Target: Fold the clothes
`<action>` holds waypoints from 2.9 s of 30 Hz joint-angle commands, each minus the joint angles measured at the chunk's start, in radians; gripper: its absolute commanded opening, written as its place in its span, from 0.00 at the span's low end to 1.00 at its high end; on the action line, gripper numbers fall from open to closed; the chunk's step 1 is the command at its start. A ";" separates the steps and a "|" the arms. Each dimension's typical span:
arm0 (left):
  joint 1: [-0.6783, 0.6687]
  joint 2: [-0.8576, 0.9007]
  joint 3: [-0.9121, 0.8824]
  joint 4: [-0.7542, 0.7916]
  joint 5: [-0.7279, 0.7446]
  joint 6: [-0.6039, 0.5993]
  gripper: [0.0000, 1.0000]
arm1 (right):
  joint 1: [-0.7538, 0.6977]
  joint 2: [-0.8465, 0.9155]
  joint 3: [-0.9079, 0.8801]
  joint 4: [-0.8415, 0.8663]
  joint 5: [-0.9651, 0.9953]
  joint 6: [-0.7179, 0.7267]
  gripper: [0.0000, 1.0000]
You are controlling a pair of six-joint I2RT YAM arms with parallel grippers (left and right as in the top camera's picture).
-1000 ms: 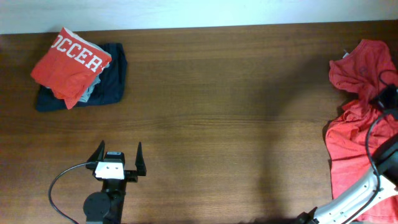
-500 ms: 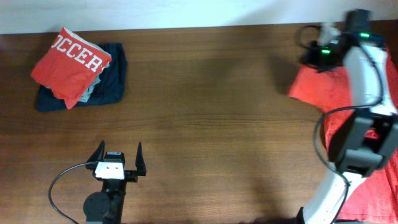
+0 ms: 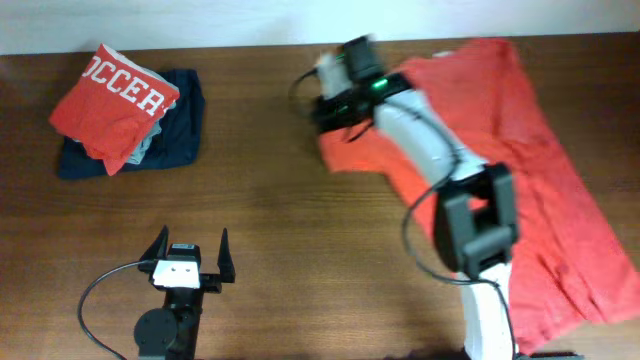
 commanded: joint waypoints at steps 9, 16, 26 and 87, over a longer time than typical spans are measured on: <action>-0.004 -0.006 -0.002 -0.008 -0.004 0.016 0.99 | 0.343 0.077 -0.008 0.159 0.155 0.007 0.21; -0.004 -0.006 -0.002 -0.007 -0.004 0.016 0.99 | 0.341 0.062 0.002 0.151 0.140 0.004 0.53; -0.004 -0.006 -0.002 -0.007 -0.004 0.016 0.99 | 0.199 -0.053 0.035 -0.118 0.144 0.013 0.48; -0.004 -0.006 -0.002 -0.008 -0.004 0.016 1.00 | 0.221 -0.081 -0.164 -0.211 0.046 0.113 0.18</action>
